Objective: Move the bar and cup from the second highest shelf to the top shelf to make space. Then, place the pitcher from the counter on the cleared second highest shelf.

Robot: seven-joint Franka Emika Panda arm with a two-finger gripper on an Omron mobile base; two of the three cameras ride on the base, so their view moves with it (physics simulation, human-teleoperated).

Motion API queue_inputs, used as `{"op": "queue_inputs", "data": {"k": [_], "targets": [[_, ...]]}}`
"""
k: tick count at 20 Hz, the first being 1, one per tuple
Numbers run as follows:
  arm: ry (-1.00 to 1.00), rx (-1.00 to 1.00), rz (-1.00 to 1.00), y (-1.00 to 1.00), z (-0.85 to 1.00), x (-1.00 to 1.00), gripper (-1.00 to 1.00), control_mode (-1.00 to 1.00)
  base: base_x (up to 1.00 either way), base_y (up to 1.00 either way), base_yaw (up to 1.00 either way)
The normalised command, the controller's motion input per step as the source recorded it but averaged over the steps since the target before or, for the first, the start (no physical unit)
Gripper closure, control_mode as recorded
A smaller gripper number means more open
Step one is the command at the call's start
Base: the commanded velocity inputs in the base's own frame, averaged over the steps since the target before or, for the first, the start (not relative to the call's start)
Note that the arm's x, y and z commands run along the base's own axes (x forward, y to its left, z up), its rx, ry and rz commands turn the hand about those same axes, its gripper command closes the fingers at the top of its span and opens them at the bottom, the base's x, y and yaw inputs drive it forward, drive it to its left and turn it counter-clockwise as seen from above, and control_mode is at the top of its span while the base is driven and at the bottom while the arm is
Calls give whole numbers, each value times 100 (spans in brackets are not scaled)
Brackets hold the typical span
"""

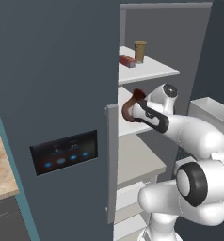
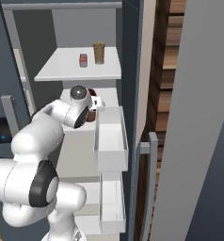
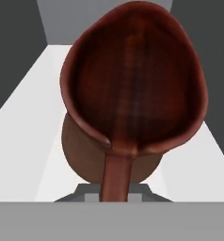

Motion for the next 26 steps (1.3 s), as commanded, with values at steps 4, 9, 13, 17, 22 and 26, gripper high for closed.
{"op": "queue_inputs", "data": {"k": [4, 9, 13, 17, 22, 26], "targets": [[0, 0, 0, 0, -6, 33, -100, -100, 0, 0, 0], [0, 0, 0, 0, -8, 33, -100, -100, 0, 0, 0], [0, 0, 0, 0, -10, 28, -100, -100, 0, 0, 0], [-1, -2, 0, 0, -23, 13, -100, -100, 0, 0, 0], [-4, -6, 0, 0, -48, 0, -100, -100, 0, 0, 0], [-14, -7, 6, 0, -76, 0, -100, -100, 0, 0, 0]]}}
